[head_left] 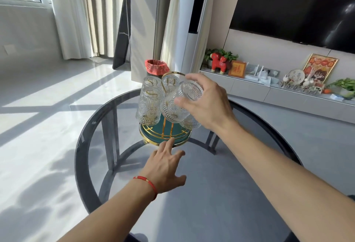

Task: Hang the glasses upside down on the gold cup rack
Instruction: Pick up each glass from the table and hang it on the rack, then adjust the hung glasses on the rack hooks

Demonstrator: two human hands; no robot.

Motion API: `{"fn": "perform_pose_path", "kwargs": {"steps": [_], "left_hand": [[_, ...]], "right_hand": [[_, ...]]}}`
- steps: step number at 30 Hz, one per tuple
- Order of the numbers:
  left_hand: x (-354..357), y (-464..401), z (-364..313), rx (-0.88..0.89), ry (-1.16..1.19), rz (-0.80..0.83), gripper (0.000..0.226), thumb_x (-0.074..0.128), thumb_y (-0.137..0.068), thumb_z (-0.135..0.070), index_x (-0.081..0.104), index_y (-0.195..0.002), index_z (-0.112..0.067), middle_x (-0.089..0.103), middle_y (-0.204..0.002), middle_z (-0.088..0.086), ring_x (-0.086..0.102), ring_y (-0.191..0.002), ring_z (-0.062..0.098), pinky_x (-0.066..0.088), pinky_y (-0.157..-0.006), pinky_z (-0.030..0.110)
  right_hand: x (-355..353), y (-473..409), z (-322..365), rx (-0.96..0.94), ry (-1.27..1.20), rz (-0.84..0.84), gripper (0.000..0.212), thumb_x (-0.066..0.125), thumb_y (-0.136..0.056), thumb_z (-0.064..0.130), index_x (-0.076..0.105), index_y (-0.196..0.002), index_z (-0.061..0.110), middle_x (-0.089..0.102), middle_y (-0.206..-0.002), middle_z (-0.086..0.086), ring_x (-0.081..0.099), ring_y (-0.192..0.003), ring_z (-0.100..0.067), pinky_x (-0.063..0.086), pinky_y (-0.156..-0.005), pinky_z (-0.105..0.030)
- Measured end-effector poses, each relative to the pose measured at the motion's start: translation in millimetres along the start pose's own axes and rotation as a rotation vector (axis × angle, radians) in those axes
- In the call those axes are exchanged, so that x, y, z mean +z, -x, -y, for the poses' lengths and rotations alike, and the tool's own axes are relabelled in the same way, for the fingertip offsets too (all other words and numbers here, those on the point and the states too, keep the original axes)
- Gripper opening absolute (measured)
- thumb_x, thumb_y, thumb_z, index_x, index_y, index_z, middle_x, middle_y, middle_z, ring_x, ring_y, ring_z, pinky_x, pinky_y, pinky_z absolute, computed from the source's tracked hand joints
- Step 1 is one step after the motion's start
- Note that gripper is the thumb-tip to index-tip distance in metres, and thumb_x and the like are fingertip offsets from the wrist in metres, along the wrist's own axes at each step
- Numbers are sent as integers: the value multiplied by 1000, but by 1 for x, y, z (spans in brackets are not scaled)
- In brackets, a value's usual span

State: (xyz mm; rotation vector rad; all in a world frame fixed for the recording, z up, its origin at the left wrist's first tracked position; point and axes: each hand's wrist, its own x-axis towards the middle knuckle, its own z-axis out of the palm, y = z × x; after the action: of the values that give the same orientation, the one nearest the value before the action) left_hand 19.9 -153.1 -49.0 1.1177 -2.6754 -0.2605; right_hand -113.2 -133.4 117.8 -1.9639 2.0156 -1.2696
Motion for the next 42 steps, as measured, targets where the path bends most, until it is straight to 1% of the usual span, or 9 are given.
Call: {"fn": "perform_pose_path", "kwargs": {"steps": [5,9,14,21,25,27,32,38,42], "left_hand": [[4,1,0,-23,-74,-21,78,60,-81,-65,44,-145,-23,4,-169,20,-2,-155,37,17,-123,48],[11,4,1,-75,-104,-23,75,46,-85,-72,50,-138,-20,0,-169,22,-6,-156,37,20,-121,50],[15,2,-3,-98,-112,-20,73,40,-87,-73,55,-133,-18,0,-169,25,-5,-156,38,19,-122,51],[8,-3,-10,-142,-73,-73,73,30,-94,-70,63,-130,-16,14,-167,25,6,-156,35,21,-122,45],[4,-7,-19,-166,-106,-106,69,27,-96,-65,67,-118,-13,25,-163,23,15,-152,35,31,-115,46],[6,-8,-22,-185,-124,-110,66,27,-97,-62,64,-120,-12,26,-163,22,15,-152,35,30,-114,48],[17,-15,-22,-105,-84,-129,60,23,-103,-53,49,-142,-15,22,-167,18,11,-155,31,13,-125,48],[33,-25,-21,-60,-76,-138,69,26,-101,-50,15,-162,-18,14,-170,15,6,-157,31,7,-126,46],[42,-27,-23,-97,-157,-100,70,21,-99,-55,3,-162,-30,0,-172,11,-4,-157,29,5,-124,57]], "right_hand": [[16,-9,3,-52,106,17,67,82,-78,43,60,-140,29,66,-135,-4,56,-128,-21,40,-106,-29],[28,-13,4,-110,129,3,61,84,-77,41,66,-134,26,69,-132,-1,59,-124,-23,41,-102,-30],[44,-26,-5,-98,288,84,67,79,-74,60,66,-133,32,68,-130,-6,53,-126,-31,40,-103,-43],[60,-27,-26,-64,300,164,62,70,-78,69,64,-133,41,72,-121,3,41,-132,-24,31,-98,-42],[58,-25,-29,-80,312,205,61,64,-88,65,57,-142,38,64,-140,4,39,-139,-24,26,-108,-43],[54,-19,-30,-110,290,193,56,58,-95,58,56,-144,31,57,-148,5,39,-141,-22,25,-114,-44],[30,12,-59,-133,82,-69,33,55,-104,23,63,-134,12,63,-138,-3,52,-132,-23,38,-112,-46],[18,68,-116,64,-7,-164,40,58,-99,8,58,-138,14,60,-137,1,52,-128,-8,30,-104,-5],[19,62,-124,6,43,-72,51,57,-99,6,49,-148,14,48,-153,-4,41,-145,-17,29,-117,-21]]}}
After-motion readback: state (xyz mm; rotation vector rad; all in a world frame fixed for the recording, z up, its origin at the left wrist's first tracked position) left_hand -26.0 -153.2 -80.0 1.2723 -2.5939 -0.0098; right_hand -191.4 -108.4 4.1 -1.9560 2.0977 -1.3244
